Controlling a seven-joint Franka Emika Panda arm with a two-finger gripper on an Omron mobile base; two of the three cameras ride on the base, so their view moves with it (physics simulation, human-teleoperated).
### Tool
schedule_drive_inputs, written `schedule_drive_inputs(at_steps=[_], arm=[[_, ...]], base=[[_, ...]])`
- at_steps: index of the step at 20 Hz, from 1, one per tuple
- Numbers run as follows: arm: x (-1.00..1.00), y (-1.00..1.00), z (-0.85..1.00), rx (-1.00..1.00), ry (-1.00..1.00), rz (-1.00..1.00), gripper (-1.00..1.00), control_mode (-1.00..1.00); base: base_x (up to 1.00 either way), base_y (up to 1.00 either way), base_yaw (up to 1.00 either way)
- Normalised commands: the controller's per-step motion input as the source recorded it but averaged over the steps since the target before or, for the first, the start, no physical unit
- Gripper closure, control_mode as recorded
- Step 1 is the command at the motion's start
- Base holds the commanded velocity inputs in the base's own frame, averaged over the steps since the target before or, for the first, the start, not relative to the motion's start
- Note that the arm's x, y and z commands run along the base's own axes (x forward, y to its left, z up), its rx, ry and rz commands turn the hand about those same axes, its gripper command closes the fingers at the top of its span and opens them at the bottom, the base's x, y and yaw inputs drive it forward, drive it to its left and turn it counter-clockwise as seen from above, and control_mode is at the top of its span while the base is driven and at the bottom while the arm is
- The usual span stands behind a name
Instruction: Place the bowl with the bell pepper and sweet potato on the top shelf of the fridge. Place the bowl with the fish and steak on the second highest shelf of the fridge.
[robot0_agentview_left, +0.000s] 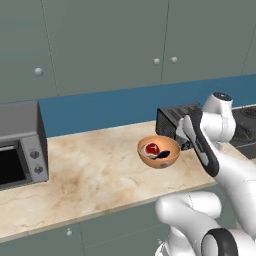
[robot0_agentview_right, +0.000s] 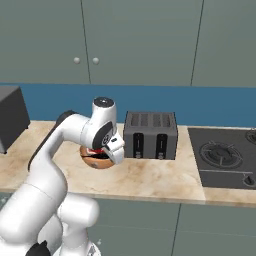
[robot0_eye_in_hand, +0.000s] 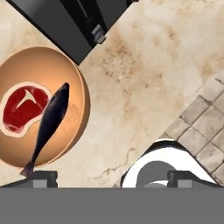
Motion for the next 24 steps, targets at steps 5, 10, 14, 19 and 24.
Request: schedule_drive_inputs(at_steps=[5,10,14,19,24], arm=[[0.69,0.0,-0.39,0.0,0.03,-0.04,-1.0,-1.0],[0.18,0.0,-0.54,0.0,0.08,-0.01,-1.0,-1.0],[0.06,0.0,-0.42,0.0,0.07,0.0,-1.0,-1.0],[0.22,0.05,-0.29,0.0,0.01,0.0,-1.0,-1.0],[0.28,0.05,-0.28,0.0,0.0,0.0,-1.0,-1.0]], base=[[0.0,0.0,0.0],[0.0,0.0,0.0],[0.0,0.0,0.0],[0.0,0.0,0.0],[0.0,0.0,0.0]])
